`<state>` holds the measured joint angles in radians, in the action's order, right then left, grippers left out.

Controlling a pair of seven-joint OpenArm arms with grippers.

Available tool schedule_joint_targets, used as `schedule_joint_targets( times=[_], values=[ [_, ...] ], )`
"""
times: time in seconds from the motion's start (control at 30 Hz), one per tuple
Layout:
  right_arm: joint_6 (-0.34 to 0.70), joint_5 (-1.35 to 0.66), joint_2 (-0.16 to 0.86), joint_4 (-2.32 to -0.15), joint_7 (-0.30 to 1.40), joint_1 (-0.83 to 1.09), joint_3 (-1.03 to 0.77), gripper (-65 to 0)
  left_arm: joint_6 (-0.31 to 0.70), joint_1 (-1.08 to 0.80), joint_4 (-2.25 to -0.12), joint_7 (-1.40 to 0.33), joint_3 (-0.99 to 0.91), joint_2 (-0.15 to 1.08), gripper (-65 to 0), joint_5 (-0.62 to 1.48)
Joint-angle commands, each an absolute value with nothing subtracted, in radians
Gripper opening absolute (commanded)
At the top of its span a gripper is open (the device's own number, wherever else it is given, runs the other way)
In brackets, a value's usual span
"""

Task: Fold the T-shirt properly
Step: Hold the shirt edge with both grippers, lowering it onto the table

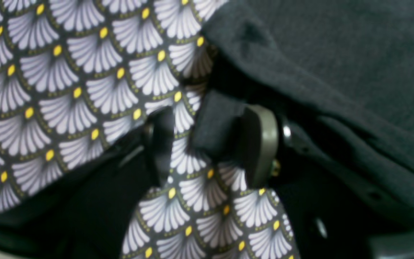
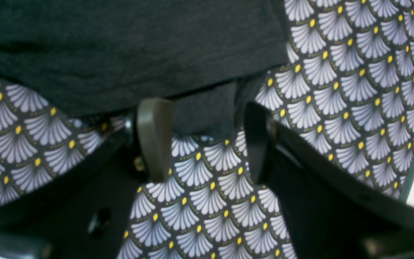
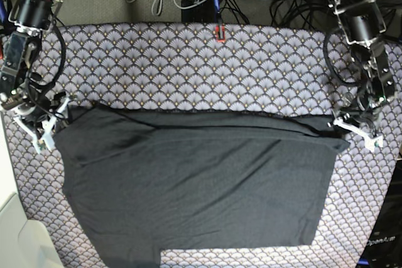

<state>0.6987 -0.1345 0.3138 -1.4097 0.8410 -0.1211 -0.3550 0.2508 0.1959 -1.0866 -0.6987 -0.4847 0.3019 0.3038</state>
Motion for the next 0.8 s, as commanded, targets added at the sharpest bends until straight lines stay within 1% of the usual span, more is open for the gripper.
schedule_joint_targets(
  times=[0.0,0.27,0.37,0.4,0.43,0.5,0.6,0.63,0.77],
  values=[
    [0.698,-0.142,0.332,-1.426,0.823,-0.142,-0.358,-31.8,0.252,0.214,-1.104,-0.684,-0.487,0.320,-34.2,0.311],
    [0.698,-0.142,0.332,-1.426,0.823,-0.145,-0.358,-31.8,0.252,0.209,-1.018,-0.682,-0.487,0.320,-34.3,0.311],
    [0.698,-0.142,0.332,-1.403,0.822,-0.147,-0.360,-31.8,0.259,0.209,-0.992,-0.682,-0.487,0.320,-35.8,0.315],
    [0.698,-0.142,0.332,-1.383,0.820,-0.148,-0.361,-31.8,0.259,0.208,-0.992,-0.682,-0.487,0.320,-37.9,0.315],
    [0.698,-0.142,0.332,-1.362,0.814,-0.162,-0.360,-31.8,0.259,0.208,-0.992,-0.684,-0.487,0.320,-41.8,0.314],
    [0.698,-0.142,0.334,-1.326,0.800,-0.174,-0.361,-31.8,0.259,0.208,-0.992,-0.684,-0.487,0.320,-51.5,0.314],
    [0.698,-0.142,0.338,-1.296,0.799,-0.180,-0.360,-31.8,0.260,0.208,-0.992,-0.684,-0.487,0.320,-63.4,0.314],
    [0.698,-0.142,0.338,-1.293,0.792,-0.180,-0.360,-31.8,0.260,0.208,-0.993,-0.684,-0.489,0.320,-65.0,0.314],
    [0.698,-0.142,0.348,-1.285,0.765,-0.180,-0.363,-31.8,0.260,0.208,-0.998,-0.684,-0.489,0.320,-64.7,0.314]
  ],
)
